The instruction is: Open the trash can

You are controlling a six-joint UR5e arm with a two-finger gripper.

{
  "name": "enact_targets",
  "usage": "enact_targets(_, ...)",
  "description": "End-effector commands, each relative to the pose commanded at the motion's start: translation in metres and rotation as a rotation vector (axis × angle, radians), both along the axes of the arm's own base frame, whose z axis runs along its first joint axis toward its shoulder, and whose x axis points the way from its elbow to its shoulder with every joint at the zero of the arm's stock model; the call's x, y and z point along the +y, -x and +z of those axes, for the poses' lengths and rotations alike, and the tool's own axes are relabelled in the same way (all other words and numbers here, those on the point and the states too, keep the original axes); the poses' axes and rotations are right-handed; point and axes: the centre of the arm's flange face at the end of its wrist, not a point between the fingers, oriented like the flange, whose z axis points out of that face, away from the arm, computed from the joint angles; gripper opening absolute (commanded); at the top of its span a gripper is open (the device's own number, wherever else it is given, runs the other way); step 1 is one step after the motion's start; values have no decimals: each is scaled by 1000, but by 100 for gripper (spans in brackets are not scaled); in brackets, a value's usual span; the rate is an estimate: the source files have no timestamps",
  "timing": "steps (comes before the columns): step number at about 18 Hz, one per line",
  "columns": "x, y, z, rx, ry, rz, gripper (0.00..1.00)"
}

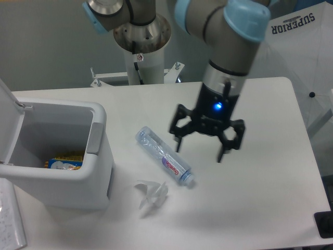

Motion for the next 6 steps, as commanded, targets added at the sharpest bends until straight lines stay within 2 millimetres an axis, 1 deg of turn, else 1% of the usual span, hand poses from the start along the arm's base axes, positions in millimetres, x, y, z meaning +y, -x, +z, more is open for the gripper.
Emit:
enact_targets(1,-2,7,-12,33,53,-55,100)
enact_targets(3,-8,17,-23,76,134,-120,100)
enact_targets(4,-11,19,-26,88,164,-142,100)
enact_targets(5,-12,21,-30,95,185,-165,100)
enact_targets(6,-12,25,-39,94,205,-179,100)
